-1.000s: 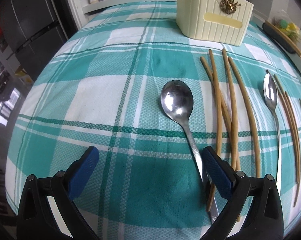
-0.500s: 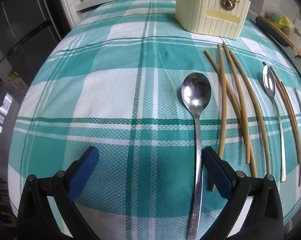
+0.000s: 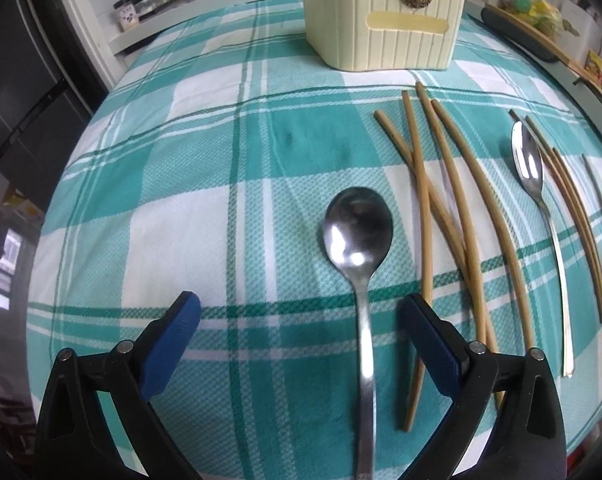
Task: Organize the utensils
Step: 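Lower the left tool onto the steel spoon while the right tool reaches a chopstick, then close the left tool on the spoon while the right tool grasps one wooden chopstick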
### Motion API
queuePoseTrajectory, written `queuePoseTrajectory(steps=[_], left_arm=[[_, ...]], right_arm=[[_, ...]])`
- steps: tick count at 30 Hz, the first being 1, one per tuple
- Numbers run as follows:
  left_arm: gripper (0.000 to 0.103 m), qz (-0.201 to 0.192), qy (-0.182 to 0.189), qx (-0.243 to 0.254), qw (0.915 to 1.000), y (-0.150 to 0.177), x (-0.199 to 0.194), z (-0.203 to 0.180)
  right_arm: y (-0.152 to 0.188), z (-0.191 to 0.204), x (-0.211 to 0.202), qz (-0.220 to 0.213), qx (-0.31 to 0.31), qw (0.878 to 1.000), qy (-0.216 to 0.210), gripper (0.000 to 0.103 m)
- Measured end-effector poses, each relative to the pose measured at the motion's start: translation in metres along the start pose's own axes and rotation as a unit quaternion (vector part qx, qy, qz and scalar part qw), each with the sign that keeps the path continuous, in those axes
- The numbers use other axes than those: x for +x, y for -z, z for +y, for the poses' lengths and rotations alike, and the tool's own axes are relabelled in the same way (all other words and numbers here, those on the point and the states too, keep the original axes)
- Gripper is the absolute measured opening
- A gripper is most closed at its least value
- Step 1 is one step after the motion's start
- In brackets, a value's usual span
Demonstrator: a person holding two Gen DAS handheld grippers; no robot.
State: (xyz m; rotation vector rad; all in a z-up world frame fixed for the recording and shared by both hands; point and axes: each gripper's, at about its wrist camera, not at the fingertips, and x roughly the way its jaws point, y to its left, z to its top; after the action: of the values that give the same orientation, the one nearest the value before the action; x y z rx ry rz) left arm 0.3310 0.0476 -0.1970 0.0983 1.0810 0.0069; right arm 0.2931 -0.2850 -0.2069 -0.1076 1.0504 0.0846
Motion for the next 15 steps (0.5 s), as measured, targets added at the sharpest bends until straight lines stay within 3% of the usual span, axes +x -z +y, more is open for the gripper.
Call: queuePoseTrajectory(steps=[4, 5, 7, 9, 13, 15], left_arm=[[0.08, 0.001, 0.019, -0.002, 0.9998, -0.012, 0.003, -0.006], [0.075, 0.002, 0.026, -0.004, 0.9997, -0.014, 0.004, -0.007], [0.06, 0.003, 0.04, -0.001, 0.9992, -0.018, 0.004, -0.007], [0.036, -0.001, 0.047, 0.005, 0.9989, -0.022, 0.003, -0.008], [0.036, -0.012, 0.038, 0.013, 0.9991, -0.026, 0.003, -0.008], [0.036, -0.026, 0.036, 0.011, 0.9989, -0.026, -0.004, -0.004]], right_arm=[[-0.015, -0.004, 0.008, 0.002, -0.002, 1.0, -0.002, 0.087], [-0.021, -0.003, 0.011, 0.002, -0.004, 1.0, -0.002, 0.081], [-0.036, -0.002, 0.016, 0.001, -0.009, 1.0, -0.003, 0.068], [-0.054, -0.001, 0.024, 0.008, -0.008, 1.0, -0.001, 0.056], [-0.082, -0.003, 0.037, 0.016, 0.001, 1.0, -0.007, 0.011], [-0.09, -0.005, 0.04, 0.019, 0.011, 1.0, -0.01, 0.009]])
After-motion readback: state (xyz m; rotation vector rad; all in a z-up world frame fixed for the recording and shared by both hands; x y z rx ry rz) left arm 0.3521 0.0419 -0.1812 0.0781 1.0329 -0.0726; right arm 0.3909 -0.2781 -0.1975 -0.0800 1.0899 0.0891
